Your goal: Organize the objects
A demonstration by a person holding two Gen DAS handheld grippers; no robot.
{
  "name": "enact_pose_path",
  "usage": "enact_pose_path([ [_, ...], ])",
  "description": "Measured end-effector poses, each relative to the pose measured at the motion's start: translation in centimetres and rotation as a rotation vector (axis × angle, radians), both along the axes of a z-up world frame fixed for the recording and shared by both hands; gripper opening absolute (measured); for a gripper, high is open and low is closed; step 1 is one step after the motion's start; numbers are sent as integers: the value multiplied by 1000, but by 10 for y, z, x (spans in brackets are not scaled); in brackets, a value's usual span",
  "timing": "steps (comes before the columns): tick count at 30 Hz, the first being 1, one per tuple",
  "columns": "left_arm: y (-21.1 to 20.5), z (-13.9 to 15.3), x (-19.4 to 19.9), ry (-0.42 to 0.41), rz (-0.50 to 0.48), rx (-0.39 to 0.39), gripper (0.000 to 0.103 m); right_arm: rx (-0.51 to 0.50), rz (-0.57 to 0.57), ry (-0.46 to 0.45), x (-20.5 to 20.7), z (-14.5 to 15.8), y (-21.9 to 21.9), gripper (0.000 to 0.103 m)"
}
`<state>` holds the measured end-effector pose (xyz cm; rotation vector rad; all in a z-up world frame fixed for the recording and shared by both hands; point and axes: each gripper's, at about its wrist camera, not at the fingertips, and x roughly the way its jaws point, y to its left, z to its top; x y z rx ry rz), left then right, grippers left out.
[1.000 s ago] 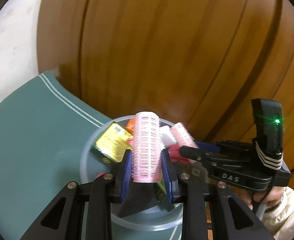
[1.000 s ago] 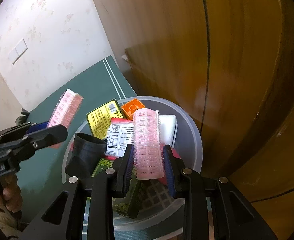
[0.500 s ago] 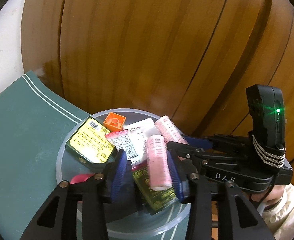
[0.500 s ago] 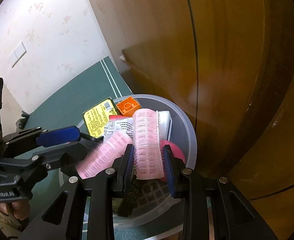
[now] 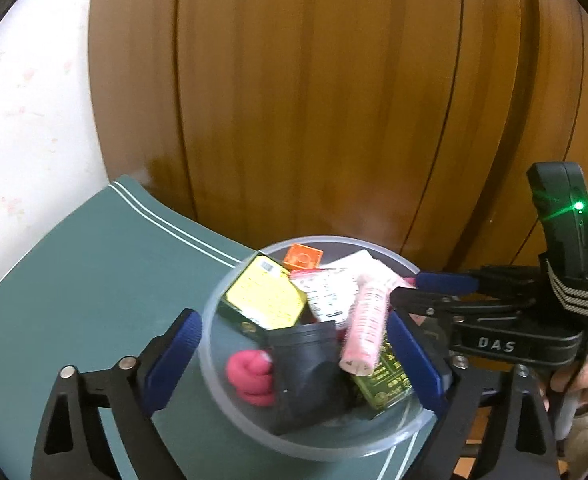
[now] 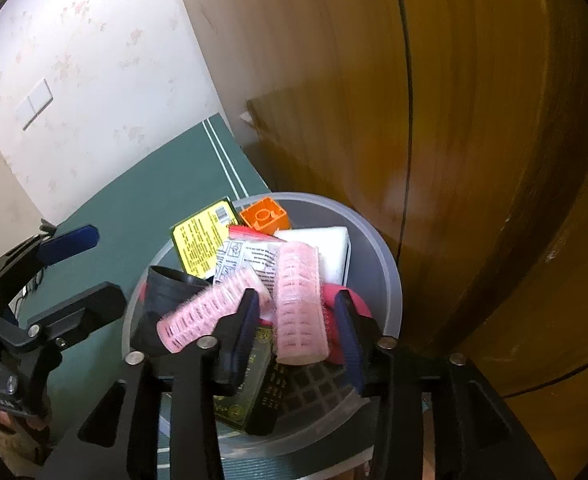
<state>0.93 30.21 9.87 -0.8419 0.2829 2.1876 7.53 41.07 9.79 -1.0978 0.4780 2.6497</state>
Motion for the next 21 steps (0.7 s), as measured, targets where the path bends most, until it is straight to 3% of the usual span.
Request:
enact_pose_path([
  [5,-19,3,0,10,39,20,102,25,-24,24,11,16,-4,56],
  [7,-21,3,0,13,59,14,103,38,-38,38,17,22,-7,65],
  [10,-30,-2,0,11,109,-7,103,63,-63,61,29,30,-14,71],
  [21,-44,6,15,40,173,-17,103,93,-98,74,60,41,-45,73],
])
